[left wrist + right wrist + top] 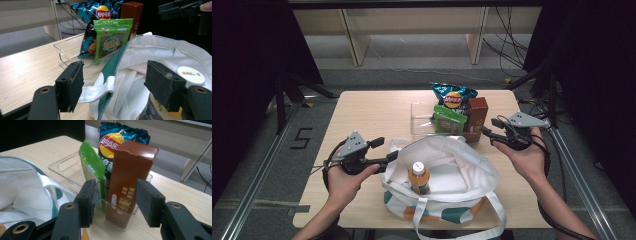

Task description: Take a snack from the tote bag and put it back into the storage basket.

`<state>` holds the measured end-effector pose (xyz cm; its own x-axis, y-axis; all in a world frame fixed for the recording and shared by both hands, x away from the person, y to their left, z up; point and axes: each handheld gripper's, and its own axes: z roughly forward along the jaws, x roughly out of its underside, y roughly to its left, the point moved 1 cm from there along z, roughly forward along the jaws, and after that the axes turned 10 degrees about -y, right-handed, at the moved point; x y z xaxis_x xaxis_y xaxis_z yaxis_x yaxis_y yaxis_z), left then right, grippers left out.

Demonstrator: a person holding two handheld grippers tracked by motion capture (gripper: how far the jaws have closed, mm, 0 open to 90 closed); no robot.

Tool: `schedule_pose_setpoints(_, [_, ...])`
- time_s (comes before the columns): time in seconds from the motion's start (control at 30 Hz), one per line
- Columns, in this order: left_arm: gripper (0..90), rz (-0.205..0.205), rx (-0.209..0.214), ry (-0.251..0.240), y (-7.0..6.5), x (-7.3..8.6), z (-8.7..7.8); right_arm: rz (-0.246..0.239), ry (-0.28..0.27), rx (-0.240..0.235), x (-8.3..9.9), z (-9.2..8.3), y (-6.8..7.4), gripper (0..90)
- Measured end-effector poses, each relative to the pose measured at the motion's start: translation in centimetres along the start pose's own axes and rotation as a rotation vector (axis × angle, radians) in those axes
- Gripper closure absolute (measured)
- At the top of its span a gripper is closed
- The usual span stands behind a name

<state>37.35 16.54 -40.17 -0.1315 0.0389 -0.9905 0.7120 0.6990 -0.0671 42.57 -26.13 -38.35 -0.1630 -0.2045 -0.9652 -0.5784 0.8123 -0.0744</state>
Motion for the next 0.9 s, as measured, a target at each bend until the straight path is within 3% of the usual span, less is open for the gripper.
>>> schedule_pose_setpoints(0.27, [29.8, 0.005, 0.010, -0.007, -0.3, -0.1, 0.0, 0.023, 0.012, 0.025, 0.7, -0.9, -0.4, 52.4])
schedule_pose_setpoints(0.43, [29.1, 0.006, 0.027, -0.019, -0.5, -0.4, -0.1, 0.028, -0.023, 0.054, 1.0, -1.8, -1.2, 51.5])
schedule_pose_setpoints(0.6, [28.8, 0.019, 0.051, -0.022, -1.3, -0.7, -0.3, 0.046, -0.005, 0.062, 1.6, -2.8, -1.8, 51.3])
schedule_pose_setpoints(0.63, [28.8, 0.021, 0.060, -0.028, -1.5, -0.8, -0.3, 0.071, 0.010, 0.066, 1.8, -3.0, -1.7, 51.3])
schedule_pose_setpoints(0.67, [28.7, 0.021, 0.059, -0.027, -1.6, -0.9, -0.4, 0.061, -0.022, 0.078, 2.0, -3.0, -1.9, 51.2])
schedule_pose_setpoints(0.77, [28.5, 0.032, 0.080, -0.037, -2.3, -1.2, -0.5, 0.025, -0.009, 0.082, 2.4, -3.5, -2.4, 51.2])
schedule_pose_setpoints(0.9, [28.0, 0.030, 0.109, -0.034, -3.2, -0.9, -0.4, 0.074, -0.005, 0.103, 3.0, -3.8, -2.4, 50.7])
